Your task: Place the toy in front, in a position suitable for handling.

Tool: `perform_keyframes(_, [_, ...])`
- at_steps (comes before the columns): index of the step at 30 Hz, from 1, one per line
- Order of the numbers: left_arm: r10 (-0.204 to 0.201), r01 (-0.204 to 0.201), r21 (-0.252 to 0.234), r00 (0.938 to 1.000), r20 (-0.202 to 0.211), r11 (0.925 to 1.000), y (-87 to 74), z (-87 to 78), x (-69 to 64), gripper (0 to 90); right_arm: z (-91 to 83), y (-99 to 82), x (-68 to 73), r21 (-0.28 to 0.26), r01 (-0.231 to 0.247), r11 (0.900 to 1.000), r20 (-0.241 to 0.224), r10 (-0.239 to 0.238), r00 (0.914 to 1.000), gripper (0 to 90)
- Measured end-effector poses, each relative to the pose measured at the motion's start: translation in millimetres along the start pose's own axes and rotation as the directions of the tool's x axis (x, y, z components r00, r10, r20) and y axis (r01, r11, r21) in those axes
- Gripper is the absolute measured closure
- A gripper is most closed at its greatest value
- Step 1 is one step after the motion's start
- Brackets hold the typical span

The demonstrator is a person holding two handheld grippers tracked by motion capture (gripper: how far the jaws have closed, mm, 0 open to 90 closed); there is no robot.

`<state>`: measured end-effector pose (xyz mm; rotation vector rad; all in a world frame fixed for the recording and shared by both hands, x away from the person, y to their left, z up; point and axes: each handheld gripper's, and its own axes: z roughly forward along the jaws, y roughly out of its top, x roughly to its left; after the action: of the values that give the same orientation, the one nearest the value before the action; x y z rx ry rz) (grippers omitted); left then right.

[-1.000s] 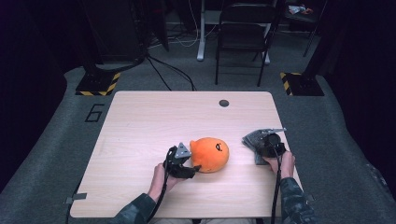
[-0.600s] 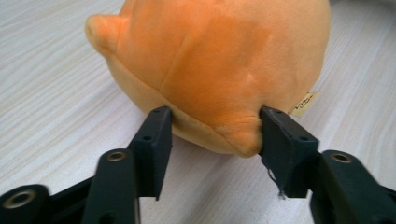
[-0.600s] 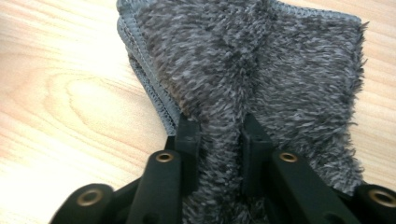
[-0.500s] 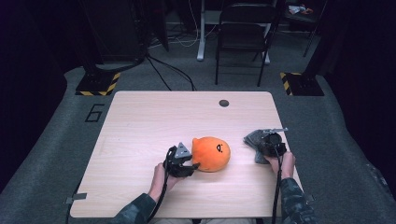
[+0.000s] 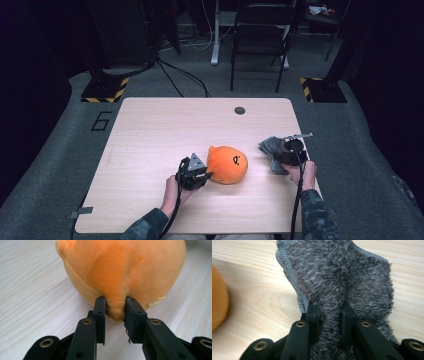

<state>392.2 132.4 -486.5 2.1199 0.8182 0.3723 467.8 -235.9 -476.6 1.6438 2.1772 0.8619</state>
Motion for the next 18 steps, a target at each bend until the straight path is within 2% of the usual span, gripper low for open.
perform_keyframes(2, [-0.004, 0.004, -0.002, 1.0, 0.002, 1.0, 0.3, 0.0, -0.3, 72.7, -1.7, 0.9, -0.4, -0.005, -0.004, 1.0, 0.006, 0.004, 1.0, 73.0])
perform_keyframes(8, [-0.009, 0.009, -0.02, 1.0, 0.001, 0.9998, 2.4, 0.2, 0.8, 74.2, -9.6, 4.7, 3.4, -0.037, 0.018, 0.9992, -0.04, -0.02, 0.999, 73.4])
perform_keyframes(10, [-0.014, 0.014, -0.019, 0.9999, 0.004, 0.9997, 2.8, 0.1, 0.9, 74.2, -12.2, 5.8, 7.1, -0.06, 0.049, 0.997, -0.049, -0.052, 0.9974, 73.7])
perform_keyframes(11, [-0.013, 0.013, -0.018, 0.9999, 0.007, 0.9997, 2.9, 0.0, 1.2, 74.1, -14.0, 6.5, 9.6, -0.078, 0.068, 0.9947, -0.066, -0.073, 0.9952, 73.7])
perform_keyframes(13, [-0.006, 0.006, -0.018, 1.0, 0.005, 0.9998, 3.4, -0.4, 1.9, 74.0, -17.2, 8.4, 17.9, -0.089, 0.07, 0.9935, -0.1, -0.079, 0.9918, 73.8])
perform_keyframes(14, [-0.01, 0.01, -0.023, 0.9999, 0.006, 0.9997, 3.6, -0.3, 1.8, 73.8, -20.5, 10.0, 26.7, -0.113, 0.085, 0.99, -0.123, -0.099, 0.9874, 74.0])
perform_keyframes(17, [-0.013, 0.014, -0.026, 0.9998, 0.011, 0.9996, 4.7, -1.1, 2.8, 73.7, -23.5, 12.0, 34.3, -0.13, 0.108, 0.9856, -0.12, -0.124, 0.985, 74.2])
perform_keyframes(18, [-0.01, 0.01, -0.025, 0.9999, 0.012, 0.9996, 4.9, -1.2, 3.1, 73.7, -25.8, 13.2, 38.8, -0.145, 0.115, 0.9827, -0.133, -0.135, 0.9819, 74.3])
